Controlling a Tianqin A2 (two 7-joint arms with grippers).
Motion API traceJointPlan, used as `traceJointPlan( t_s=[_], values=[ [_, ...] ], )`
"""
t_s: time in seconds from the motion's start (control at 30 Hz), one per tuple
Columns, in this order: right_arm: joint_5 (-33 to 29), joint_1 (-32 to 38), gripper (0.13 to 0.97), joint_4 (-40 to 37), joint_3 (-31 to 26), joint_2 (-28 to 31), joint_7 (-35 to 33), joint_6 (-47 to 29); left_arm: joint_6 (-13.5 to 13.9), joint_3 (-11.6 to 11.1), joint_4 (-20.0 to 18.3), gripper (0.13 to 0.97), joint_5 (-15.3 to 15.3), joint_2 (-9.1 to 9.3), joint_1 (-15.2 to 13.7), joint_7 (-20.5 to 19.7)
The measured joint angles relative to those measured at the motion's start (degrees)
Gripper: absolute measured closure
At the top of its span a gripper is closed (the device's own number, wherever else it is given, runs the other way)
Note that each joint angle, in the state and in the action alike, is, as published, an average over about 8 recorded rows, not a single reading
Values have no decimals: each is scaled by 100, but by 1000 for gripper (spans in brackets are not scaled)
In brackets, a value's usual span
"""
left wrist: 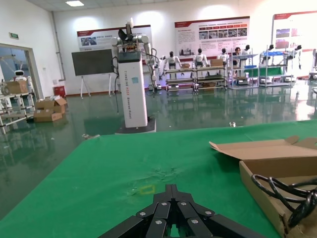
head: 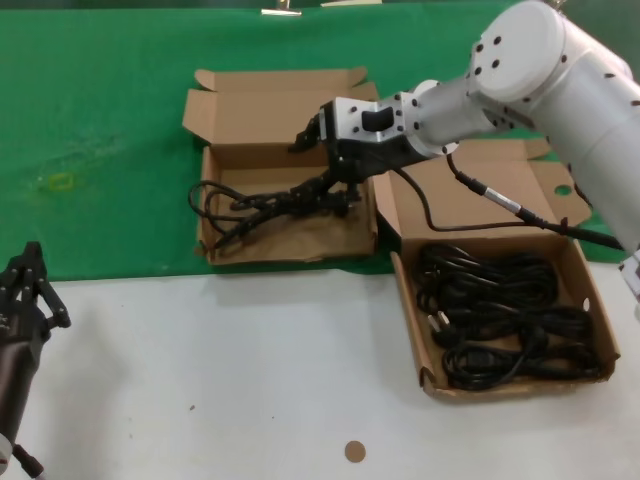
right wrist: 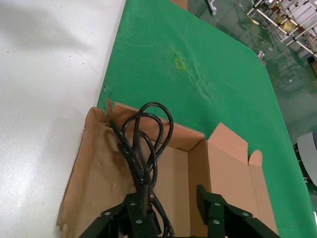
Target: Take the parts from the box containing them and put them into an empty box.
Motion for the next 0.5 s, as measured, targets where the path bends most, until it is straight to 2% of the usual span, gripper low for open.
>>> traceJointPlan(
  t_s=[0.2,0.47,0.5],
  values=[
    [23,-9,713,12,23,42,-16,12,0,0,0,953,0,0,0,0],
    [59,-80,526,85,61,63,-5,60,0,0,0,944,0,0,0,0],
    [74,-114,526,114,77,66,2,85,0,0,0,942,0,0,0,0]
  ],
)
